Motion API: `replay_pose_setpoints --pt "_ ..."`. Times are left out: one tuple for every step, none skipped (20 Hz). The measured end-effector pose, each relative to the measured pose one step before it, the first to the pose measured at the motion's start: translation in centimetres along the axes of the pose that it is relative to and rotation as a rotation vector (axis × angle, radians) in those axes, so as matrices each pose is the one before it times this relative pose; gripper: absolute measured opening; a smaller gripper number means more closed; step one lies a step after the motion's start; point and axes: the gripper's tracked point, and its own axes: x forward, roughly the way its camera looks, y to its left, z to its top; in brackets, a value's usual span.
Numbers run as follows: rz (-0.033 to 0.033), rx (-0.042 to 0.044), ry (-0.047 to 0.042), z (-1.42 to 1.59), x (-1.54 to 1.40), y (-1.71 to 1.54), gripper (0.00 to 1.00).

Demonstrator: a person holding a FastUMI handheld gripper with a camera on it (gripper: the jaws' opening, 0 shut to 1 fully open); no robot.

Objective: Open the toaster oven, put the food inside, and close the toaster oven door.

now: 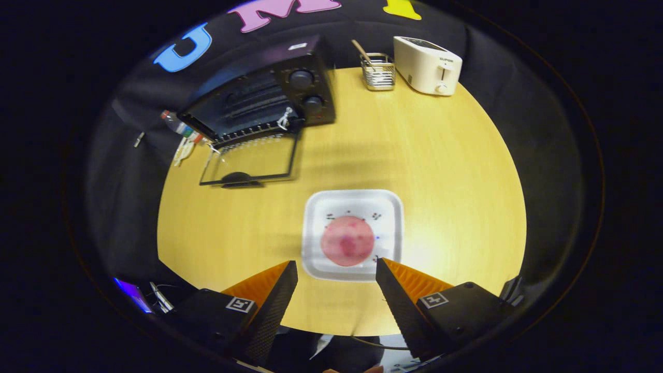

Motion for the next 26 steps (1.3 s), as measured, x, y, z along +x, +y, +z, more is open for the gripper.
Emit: replay_pose_setpoints --pt "-0.01079 0.01484 0.02160 -0.073 0.830 -1.292 0.99" --pt "-0.00266 0.01907 0.01686 -0.026 0.793 -0.959 0.99" --pt "-0.00025 0.01764 0.01602 0.108 0.765 -0.724 0.99" --pt "0.00077 0.01042 0.01469 0.183 0.947 -0.586 0.99" --pt "0.00007 0.00184 0.01583 0.175 0.841 -0.471 0.99" --pt "0.00161 0.00159 0.01699 0.066 0.808 -0.360 0.99" --pt "0.00187 0.00310 0.01292 0.196 0.754 -0.202 0.99" --pt "0.00222 0.00128 0.01917 0.112 0.613 -0.198 0.99" --pt "0.00121 -0.00686 0.01515 0.092 0.687 -0.144 0.98" --pt "-0.00545 -0.01310 0.00789 0.024 0.560 -0.163 0.86" --pt "-0.01733 -0.02728 0.00778 -0.055 0.610 -0.374 0.76" --pt "-0.03190 -0.05095 0.01455 -0.387 0.098 -0.931 0.57" --pt "0.00088 -0.01098 -0.03126 0.532 -0.887 -0.408 0.38" --pt "0.04951 -0.01266 -0.00949 -0.175 0.939 0.213 0.19" --pt "0.03490 0.00485 0.01505 -0.262 0.324 -0.322 0.10" --pt "0.02618 0.02834 0.00232 0.095 0.493 -0.132 0.09" --pt "0.03679 0.04141 -0.00086 0.480 -0.151 0.027 0.09" --pt "0.03255 0.04901 0.00062 -0.686 -0.276 0.178 0.05" --pt "0.03455 0.05277 -0.00496 -0.064 -0.070 0.164 0.05" --pt "0.04038 0.05024 -0.00310 -0.094 -0.270 0.306 0.05" --pt "0.03460 0.04098 -0.00960 0.040 -0.273 0.230 0.05" --pt "0.02400 0.02412 -0.00472 -0.105 -0.256 0.068 0.05" --pt "0.01610 0.01627 -0.00925 0.118 -0.239 0.167 0.05" --pt "0.01658 0.01919 -0.00896 0.057 -0.161 0.390 0.05" --pt "0.01408 0.02155 -0.00862 0.056 -0.268 0.294 0.05" --pt "0.01552 0.02071 -0.01013 -0.125 -0.239 0.486 0.05"
